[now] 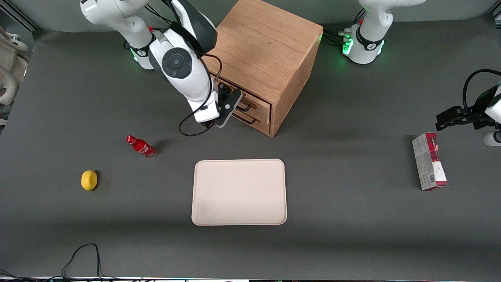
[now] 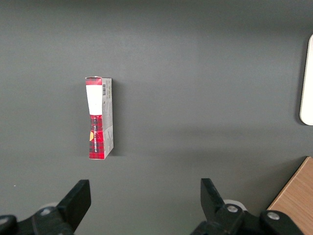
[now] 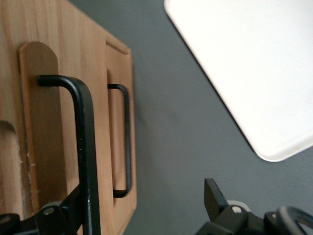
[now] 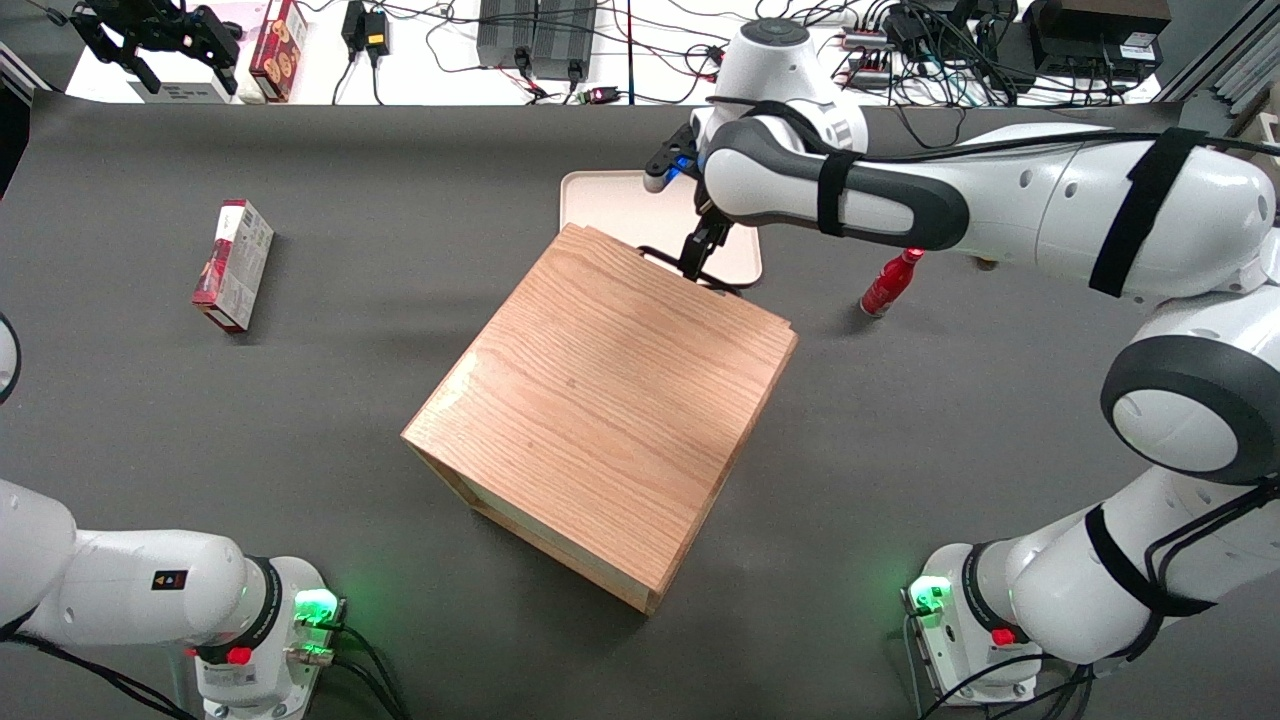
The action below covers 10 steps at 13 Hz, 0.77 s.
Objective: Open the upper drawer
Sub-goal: 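Pull the upper drawer outward from the cabinet with the right gripper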
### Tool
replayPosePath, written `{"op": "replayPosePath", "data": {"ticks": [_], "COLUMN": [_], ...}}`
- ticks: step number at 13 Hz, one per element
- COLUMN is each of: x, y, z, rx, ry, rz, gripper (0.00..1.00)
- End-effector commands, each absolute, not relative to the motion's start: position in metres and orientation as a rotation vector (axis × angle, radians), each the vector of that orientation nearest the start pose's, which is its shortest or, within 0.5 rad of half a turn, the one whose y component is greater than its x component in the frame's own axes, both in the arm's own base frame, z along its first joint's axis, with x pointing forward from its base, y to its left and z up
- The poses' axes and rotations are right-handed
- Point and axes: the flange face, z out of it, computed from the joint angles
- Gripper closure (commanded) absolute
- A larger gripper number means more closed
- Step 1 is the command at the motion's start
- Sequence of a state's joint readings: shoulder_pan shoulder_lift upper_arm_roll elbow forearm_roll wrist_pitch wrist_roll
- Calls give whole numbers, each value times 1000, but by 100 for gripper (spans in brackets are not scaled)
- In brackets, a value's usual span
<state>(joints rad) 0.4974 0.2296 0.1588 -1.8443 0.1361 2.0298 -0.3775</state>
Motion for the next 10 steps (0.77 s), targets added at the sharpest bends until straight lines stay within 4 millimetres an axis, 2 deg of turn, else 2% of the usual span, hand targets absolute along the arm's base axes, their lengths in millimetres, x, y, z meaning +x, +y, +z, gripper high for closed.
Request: {"op": "replayPosePath", "data": {"ticks": [1, 5, 7, 9, 10], "x": [506, 534, 553, 568, 576], "y": [367, 357, 346, 344, 335], "z": [399, 403, 405, 407, 406], "rx": [-2664, -2679, -2684, -2662, -2669], "ry": [-1397, -1379, -1358, -1385, -1371], "rz": [60, 29, 62, 89, 87], "gripper": [0, 0, 0, 0, 0]}}
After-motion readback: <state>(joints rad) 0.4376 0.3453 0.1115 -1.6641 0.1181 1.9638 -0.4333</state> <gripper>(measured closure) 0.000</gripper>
